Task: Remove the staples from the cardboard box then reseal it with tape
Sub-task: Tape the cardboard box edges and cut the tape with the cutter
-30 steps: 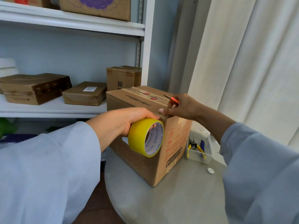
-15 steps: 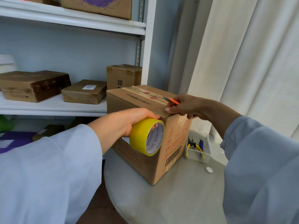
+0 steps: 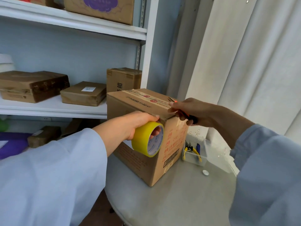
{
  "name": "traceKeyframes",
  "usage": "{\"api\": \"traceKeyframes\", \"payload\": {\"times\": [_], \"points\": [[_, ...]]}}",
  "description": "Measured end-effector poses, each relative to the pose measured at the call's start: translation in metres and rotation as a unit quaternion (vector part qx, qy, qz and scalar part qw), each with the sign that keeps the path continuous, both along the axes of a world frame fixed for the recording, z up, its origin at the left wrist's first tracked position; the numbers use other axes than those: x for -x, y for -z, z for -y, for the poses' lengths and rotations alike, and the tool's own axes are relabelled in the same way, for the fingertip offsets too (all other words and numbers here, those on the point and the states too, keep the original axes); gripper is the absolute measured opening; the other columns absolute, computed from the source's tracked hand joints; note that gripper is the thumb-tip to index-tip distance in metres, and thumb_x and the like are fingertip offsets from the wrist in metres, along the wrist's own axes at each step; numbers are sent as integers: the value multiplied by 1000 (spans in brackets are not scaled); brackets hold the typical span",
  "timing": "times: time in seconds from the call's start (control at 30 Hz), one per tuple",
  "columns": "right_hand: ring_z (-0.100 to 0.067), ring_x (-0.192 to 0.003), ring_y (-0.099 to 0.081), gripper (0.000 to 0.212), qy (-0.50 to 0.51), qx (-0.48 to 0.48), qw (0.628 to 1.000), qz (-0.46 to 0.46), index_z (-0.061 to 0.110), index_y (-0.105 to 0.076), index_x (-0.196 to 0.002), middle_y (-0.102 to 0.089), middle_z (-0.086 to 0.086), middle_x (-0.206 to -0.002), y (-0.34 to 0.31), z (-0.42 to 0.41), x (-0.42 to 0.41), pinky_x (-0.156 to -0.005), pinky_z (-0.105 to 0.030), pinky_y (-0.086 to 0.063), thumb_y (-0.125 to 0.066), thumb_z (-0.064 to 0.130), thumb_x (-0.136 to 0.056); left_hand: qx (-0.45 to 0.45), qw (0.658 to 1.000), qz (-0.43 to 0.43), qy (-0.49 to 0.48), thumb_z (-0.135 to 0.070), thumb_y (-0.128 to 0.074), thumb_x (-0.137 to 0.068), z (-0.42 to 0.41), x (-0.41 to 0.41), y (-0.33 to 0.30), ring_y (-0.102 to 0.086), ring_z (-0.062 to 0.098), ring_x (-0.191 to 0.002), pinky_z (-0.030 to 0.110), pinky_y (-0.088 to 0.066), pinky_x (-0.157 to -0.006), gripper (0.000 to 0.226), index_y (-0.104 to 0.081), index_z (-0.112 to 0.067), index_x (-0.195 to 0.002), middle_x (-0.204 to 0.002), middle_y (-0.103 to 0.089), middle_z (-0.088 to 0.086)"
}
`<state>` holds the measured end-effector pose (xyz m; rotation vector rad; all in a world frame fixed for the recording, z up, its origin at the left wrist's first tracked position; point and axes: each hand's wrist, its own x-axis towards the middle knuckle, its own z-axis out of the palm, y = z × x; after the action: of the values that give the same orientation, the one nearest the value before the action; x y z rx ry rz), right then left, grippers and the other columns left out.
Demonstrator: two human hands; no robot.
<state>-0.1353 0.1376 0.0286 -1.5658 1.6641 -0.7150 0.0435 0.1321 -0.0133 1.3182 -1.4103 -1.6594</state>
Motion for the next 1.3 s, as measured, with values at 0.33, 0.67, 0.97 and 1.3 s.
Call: {"api": "traceKeyframes", "payload": {"times": [0.33, 0.67, 0.97, 1.3], "points": [[-6, -52, -43, 37, -72, -142, 983, 87, 5, -64, -110, -52, -1, -68, 8, -44, 10, -38, -14, -33, -48, 36, -96, -33, 999, 24, 16, -34, -61, -89, -4, -9, 3, -54, 14, -44, 25, -47, -55, 30, -65, -13, -68, -63, -61, 5], [-5, -45, -35, 44, -51, -172, 979, 95, 2, -60, -119, -53, -1, -65, 10, -39, 14, -34, -14, -28, -44, 37, -99, -28, 999, 37, 21, -33, -65, -85, 5, -1, 3, -56, 22, -67, 37, -48, -79, 21, -63, -13, -89, -80, -61, 9], [-4, -37, -33, 36, -16, -172, 973, 152, 5, -62, -106, -48, -1, -58, 10, -31, -3, -30, -13, -25, -41, 33, -101, -20, 998, 47, 25, -34, -65, -85, 8, -3, 5, -57, 21, -68, 36, -48, -80, 21, -63, -13, -87, -79, -62, 8], [-4, -36, -28, 36, 29, -104, 990, 87, 9, -61, -87, -45, 1, -52, 20, -28, -20, -30, -14, -19, -37, 31, -103, -27, 999, 42, 12, -34, -70, -81, 14, -7, 8, -59, 22, -68, 34, -50, -71, 24, -65, -14, -94, -81, -64, 8]]}}
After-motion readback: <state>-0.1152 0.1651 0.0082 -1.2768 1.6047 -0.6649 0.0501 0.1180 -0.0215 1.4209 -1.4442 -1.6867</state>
